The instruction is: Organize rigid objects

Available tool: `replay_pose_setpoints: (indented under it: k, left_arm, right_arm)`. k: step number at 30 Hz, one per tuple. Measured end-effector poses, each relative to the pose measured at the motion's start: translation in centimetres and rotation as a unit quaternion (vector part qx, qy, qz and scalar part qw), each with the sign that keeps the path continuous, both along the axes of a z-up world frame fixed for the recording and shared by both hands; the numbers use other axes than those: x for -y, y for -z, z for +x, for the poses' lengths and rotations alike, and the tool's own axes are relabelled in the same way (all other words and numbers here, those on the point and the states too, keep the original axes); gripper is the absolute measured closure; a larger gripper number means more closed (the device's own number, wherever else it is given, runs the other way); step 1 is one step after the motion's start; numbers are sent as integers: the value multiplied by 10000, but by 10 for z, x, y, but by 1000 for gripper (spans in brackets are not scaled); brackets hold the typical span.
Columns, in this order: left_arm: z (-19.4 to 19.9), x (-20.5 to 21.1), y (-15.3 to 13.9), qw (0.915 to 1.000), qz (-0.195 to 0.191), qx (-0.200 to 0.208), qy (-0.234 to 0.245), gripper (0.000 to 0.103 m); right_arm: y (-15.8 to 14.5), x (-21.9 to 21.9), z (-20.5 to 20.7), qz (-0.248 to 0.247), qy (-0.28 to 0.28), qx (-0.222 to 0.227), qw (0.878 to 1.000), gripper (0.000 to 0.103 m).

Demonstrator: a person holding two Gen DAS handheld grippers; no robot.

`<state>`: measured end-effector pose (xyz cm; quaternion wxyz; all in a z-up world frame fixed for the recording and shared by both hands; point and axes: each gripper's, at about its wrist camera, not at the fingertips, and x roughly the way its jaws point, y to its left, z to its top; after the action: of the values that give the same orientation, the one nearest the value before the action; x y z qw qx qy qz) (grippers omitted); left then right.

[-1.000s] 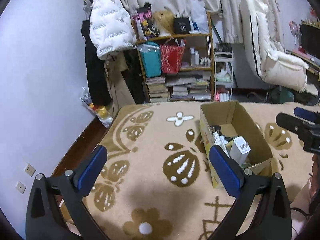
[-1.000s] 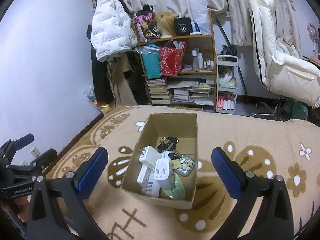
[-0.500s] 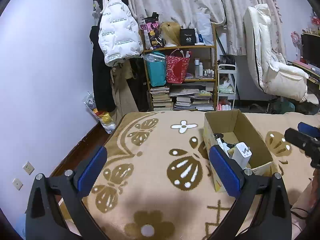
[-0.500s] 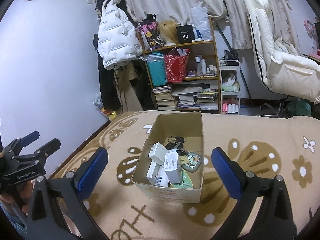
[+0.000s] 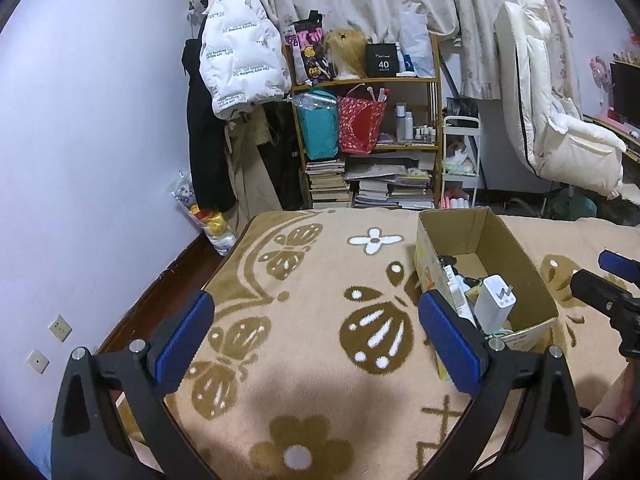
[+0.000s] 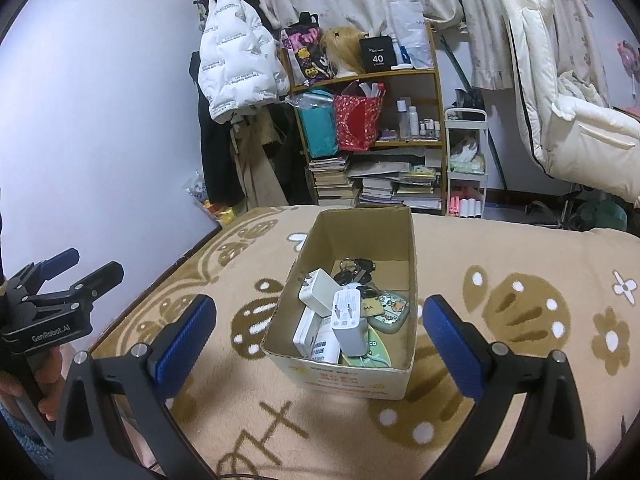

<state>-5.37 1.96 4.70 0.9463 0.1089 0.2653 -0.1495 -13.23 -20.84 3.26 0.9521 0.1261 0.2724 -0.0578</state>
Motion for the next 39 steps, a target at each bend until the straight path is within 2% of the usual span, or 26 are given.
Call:
replay_pose_setpoints:
  k: [12,39]
  left_arm:
    - [-1,3,2,9999,121,18,-64,2]
    - [5,4,7,9998,121,-101,-98,2]
  right_arm:
    - [0,0,0,-44,-39,-4,10000,0]
    - [3,-1,2,-30,-10,-51,10000,0]
